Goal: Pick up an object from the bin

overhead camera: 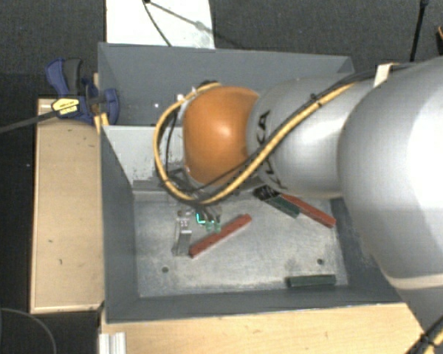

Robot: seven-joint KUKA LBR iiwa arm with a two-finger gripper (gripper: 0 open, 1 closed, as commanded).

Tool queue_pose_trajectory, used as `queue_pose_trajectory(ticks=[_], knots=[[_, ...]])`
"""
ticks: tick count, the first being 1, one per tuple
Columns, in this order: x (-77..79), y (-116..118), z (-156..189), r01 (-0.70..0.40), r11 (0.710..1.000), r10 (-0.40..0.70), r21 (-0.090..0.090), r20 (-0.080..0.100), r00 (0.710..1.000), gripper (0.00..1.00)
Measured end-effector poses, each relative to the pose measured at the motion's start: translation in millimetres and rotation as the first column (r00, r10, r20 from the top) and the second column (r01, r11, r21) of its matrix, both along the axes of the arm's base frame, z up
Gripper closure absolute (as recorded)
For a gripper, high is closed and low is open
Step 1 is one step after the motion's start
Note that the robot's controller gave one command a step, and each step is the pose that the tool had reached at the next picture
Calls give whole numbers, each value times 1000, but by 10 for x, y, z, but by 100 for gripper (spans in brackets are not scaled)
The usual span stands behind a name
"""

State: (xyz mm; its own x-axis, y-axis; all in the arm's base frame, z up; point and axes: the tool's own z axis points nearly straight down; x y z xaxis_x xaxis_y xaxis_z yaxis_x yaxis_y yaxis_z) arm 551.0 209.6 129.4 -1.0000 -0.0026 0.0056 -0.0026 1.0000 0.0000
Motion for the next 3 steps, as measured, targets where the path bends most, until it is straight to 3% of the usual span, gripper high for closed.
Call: queue_pose_trajectory(ticks=[1, 2, 3], knots=[[-337, -740, -613, -208, 978, 208, -2, 1, 978, 0], [-322, -710, -590, -204, 979, 204, 1, 6, 979, 100], [-347, -1080, 720, -318, 948, 318, -3, 15, 948, 100]])
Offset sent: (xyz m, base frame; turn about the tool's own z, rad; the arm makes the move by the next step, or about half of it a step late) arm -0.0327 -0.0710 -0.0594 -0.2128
